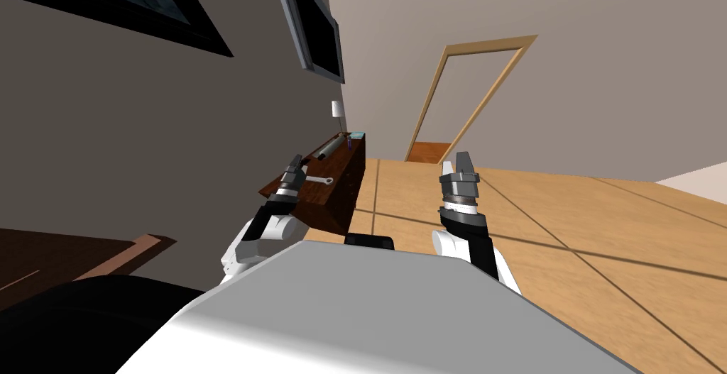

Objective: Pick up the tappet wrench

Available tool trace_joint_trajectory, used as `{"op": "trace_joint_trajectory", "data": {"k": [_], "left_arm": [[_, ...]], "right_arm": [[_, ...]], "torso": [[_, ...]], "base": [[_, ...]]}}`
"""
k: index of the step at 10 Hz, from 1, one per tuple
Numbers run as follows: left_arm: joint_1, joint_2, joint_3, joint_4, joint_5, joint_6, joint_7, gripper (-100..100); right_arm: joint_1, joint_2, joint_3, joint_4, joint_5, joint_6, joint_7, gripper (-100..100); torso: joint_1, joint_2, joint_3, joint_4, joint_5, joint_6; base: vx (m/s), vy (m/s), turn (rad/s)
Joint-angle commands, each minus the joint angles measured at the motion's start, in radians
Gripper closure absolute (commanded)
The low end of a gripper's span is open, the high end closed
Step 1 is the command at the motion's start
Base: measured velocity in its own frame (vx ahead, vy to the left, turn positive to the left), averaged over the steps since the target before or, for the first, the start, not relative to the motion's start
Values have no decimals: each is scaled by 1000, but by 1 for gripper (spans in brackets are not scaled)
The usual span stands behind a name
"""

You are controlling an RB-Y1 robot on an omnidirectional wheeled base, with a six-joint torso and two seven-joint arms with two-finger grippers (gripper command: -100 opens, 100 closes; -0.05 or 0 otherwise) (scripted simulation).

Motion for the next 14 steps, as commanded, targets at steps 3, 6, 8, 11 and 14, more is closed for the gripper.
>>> {"op": "trace_joint_trajectory", "data": {"k": [3, 6, 8, 11, 14], "left_arm": [[4, 71, 43, 20, 70, 97, -48, -100], [4, 102, 63, 32, 102, 168, -70, -100], [5, 133, 84, 43, 134, 224, -91, -100], [6, 163, 105, 56, 167, 285, -112, -100], [11, 220, 151, 81, 231, 380, -150, -100]], "right_arm": [[0, 0, 0, 0, 0, 0, 0, 0], [0, 0, 0, 0, 0, 0, 0, 0], [0, 0, 0, 0, 0, 0, 0, 0], [0, 0, 0, 0, 0, 0, 0, 0], [0, 0, 0, 0, 0, 0, 0, 0]], "torso": [[2, 1, 1, 0, 1, 0], [1, -1, 0, 0, 0, 0], [2, -2, -1, 0, 1, 0], [3, -1, 0, 0, 1, 0], [5, -1, 0, 0, 1, 0]], "base": [[39, -80, 11], [63, -75, 12], [63, -69, 9], [49, -48, 8], [73, -46, 9]]}}
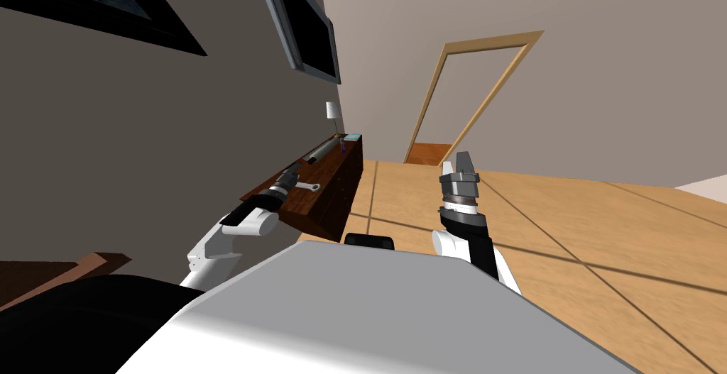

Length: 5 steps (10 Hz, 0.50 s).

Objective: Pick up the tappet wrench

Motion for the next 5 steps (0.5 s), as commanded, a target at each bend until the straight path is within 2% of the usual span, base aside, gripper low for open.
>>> {"op": "trace_joint_trajectory", "data": {"k": [1, 2, 4, 5], "left_arm": [[2, 15, 13, 4, 17, 50, -10, -100], [6, 42, 37, 18, 49, 81, -27, -100], [6, 42, 37, 18, 49, 127, -27, -100], [11, 69, 60, 31, 80, 163, -43, -100]], "right_arm": [[0, 0, 0, 0, 0, 0, 0, 0], [0, 0, 0, 0, 0, 0, 0, 0], [0, 0, 0, 0, 0, 0, 0, 0], [0, 0, 0, 0, 0, 0, 0, 0]], "torso": [[0, 0, 0, 0, 0, 0], [0, 0, 0, 0, 0, 0], [1, 1, 1, 0, 0, 0], [2, 3, 2, 1, 0, 0]], "base": [[83, -52, 13], [81, -41, 9], [50, -32, 4], [66, -31, 7]]}}
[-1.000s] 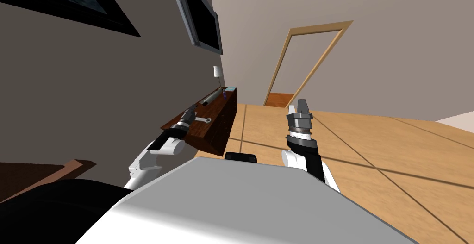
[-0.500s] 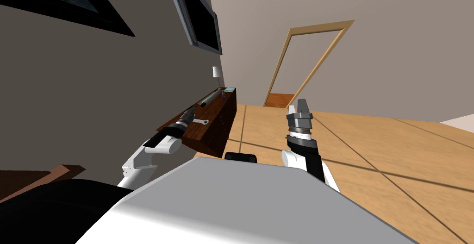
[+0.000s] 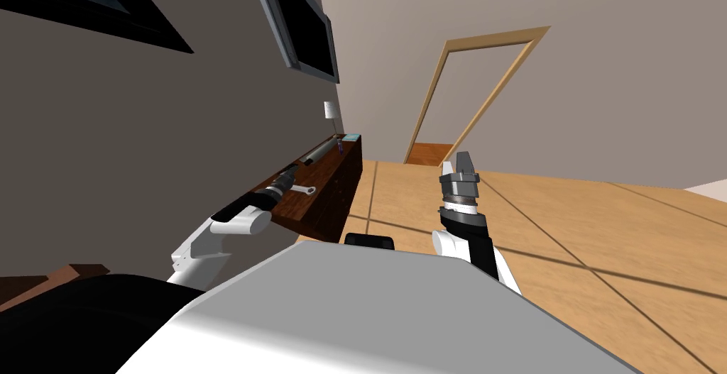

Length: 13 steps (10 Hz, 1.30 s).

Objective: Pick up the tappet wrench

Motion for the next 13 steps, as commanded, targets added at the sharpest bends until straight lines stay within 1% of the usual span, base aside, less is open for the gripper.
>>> {"op": "trace_joint_trajectory", "data": {"k": [1, 2, 3, 4, 5, 6, 7, 8, 9, 10, 11, 12, 13], "left_arm": [[-1, 9, 7, 12, 12, 50, -11, -100], [-1, 9, 7, 12, 12, 56, -11, -100], [5, 34, 30, 25, 42, 97, -25, -100], [5, 34, 30, 25, 42, 125, -25, -100], [11, 58, 54, 39, 72, 152, -38, -100], [11, 58, 54, 39, 72, 186, -38, -100], [11, 58, 54, 39, 72, 204, -38, -100], [18, 81, 77, 53, 100, 239, -49, -100], [18, 81, 77, 53, 100, 267, -49, -100], [18, 81, 77, 53, 100, 280, -49, -100], [26, 102, 100, 67, 128, 317, -59, -100], [26, 102, 100, 67, 128, 342, -59, -100], [26, 102, 100, 67, 128, 356, -59, -100]], "right_arm": [[0, 0, 0, 0, 0, 0, 0, 0], [0, 0, 0, 0, 0, 0, 0, 0], [0, 0, 0, 0, 0, 0, 0, 0], [0, 0, 0, 0, 0, 0, 0, 0], [0, 0, 0, 0, 0, 0, 0, 0], [0, 0, 0, 0, 0, 0, 0, 0], [0, 0, 0, 0, 0, 0, 0, 0], [0, 0, 0, 0, 0, 0, 0, 0], [0, 0, 0, 0, 0, 0, 0, 0], [0, 0, 0, 0, 0, 0, 0, 0], [0, 0, 0, 0, 0, 0, 0, 0], [0, 0, 0, 0, 0, 0, 0, 0], [0, 0, 0, 0, 0, 0, 0, 0]], "torso": [[0, 0, 0, 0, 0, 0], [0, -1, 0, 0, 0, 0], [1, 1, 0, 0, 0, 0], [0, 0, 0, 0, 0, 0], [1, -1, -1, 0, 0, 0], [1, -2, -1, 0, 0, 0], [0, -2, -1, -1, 0, 0], [1, 0, 0, 0, 0, 0], [2, -1, -1, 0, 0, 0], [2, -1, -1, 0, 1, 0], [2, 1, 0, 0, 1, 0], [1, 0, 0, 0, 0, 0], [1, -1, -1, 0, 0, 0]], "base": [[76, -29, 11], [36, -12, 3], [62, -33, 5], [82, -22, 13], [98, -15, 10], [89, -28, 5], [45, -14, 1], [77, -4, 7], [74, 1, 8], [35, -5, -1], [73, -26, 7], [79, -19, 11], [41, -1, -1]]}}
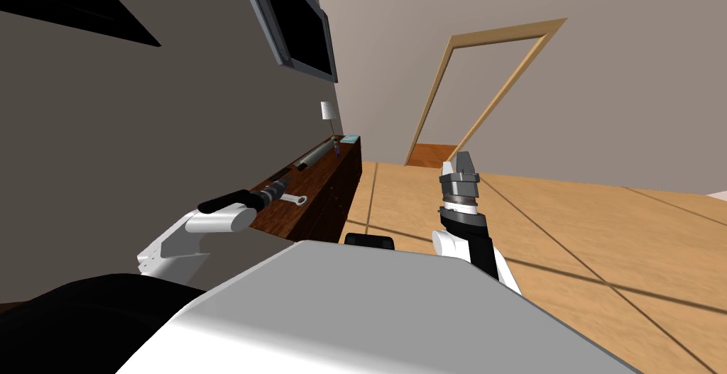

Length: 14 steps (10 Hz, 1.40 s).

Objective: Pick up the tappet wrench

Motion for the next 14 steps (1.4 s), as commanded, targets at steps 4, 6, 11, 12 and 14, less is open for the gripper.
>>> {"op": "trace_joint_trajectory", "data": {"k": [4, 6, 11, 12, 14], "left_arm": [[16, 40, 46, 31, 54, 124, -17, -100], [16, 40, 46, 31, 54, 163, -17, -100], [33, 73, 88, 59, 100, 311, -28, -100], [41, 87, 108, 73, 121, 345, -32, -100], [41, 87, 108, 73, 121, 383, -32, -100]], "right_arm": [[0, 0, 0, 0, 0, 0, 0, 0], [0, 0, 0, 0, 0, 0, 0, 0], [0, 0, 0, 0, 0, 0, 0, 0], [0, 0, 0, 0, 0, 0, 0, 0], [0, 0, 0, 0, 0, 0, 0, 0]], "torso": [[1, 0, 0, 0, 0, 0], [1, -2, -1, 0, 0, 0], [1, -3, -2, -1, 0, 0], [0, 0, 0, 0, 0, 0], [0, -2, -1, 0, 0, 0]], "base": [[71, 3, 4], [60, -1, 3], [75, 8, 4], [89, -4, 4], [58, 2, 2]]}}
